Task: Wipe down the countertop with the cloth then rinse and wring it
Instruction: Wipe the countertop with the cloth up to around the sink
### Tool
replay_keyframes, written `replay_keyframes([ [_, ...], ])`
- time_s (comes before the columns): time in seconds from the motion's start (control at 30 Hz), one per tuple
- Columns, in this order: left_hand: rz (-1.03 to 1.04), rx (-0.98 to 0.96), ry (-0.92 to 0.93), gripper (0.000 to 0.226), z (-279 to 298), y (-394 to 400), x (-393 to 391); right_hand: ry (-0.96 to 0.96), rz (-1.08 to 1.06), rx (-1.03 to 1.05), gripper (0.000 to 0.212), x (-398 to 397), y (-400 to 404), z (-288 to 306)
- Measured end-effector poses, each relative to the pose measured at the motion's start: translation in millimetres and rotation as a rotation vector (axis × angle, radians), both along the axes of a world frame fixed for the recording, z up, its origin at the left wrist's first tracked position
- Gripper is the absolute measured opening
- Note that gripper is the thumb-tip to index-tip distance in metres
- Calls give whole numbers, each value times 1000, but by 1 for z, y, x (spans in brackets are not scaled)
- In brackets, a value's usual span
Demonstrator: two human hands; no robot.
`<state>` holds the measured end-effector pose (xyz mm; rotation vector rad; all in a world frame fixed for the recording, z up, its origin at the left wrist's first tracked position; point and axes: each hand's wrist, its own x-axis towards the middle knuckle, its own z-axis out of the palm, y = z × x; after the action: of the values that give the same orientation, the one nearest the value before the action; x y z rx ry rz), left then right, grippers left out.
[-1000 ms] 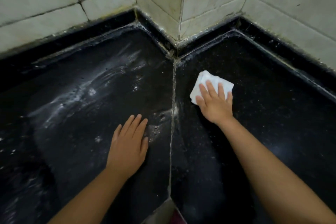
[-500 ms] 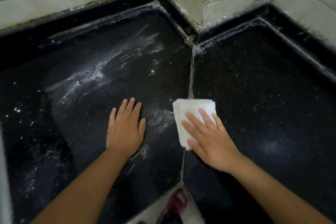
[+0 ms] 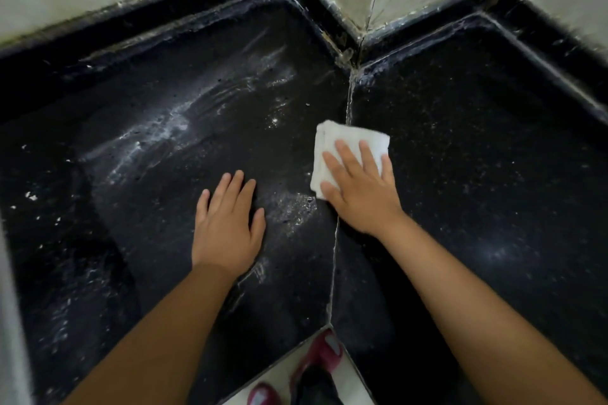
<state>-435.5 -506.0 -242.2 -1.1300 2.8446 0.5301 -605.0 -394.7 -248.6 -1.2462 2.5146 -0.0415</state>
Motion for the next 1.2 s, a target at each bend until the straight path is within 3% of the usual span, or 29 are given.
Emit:
replay_keyframes([
  [0.23, 3, 7, 7, 49, 1, 1, 0, -52, -99, 34, 55, -28, -38, 9],
  [0.4, 7, 10, -1, 50, 4, 1, 2, 116, -6, -59, 60, 63, 36, -6],
  [0.57, 6, 13, -1, 50, 3, 0, 1, 53, 78, -42, 58, 124, 103, -9],
  [0.8, 17, 20, 6, 50, 1, -2, 0, 79, -43, -70, 60, 42, 15, -1],
  [0.97, 26, 16, 41, 48, -1, -2, 0, -85, -81, 70, 58, -41, -64, 8],
  [1.07, 24, 20, 40, 48, -1, -2, 0, -73, -75, 68, 58, -39, -64, 8],
  [1.2, 17, 18, 22, 49, 1, -1, 0, -3, -41, 6, 61, 23, -21, 2],
])
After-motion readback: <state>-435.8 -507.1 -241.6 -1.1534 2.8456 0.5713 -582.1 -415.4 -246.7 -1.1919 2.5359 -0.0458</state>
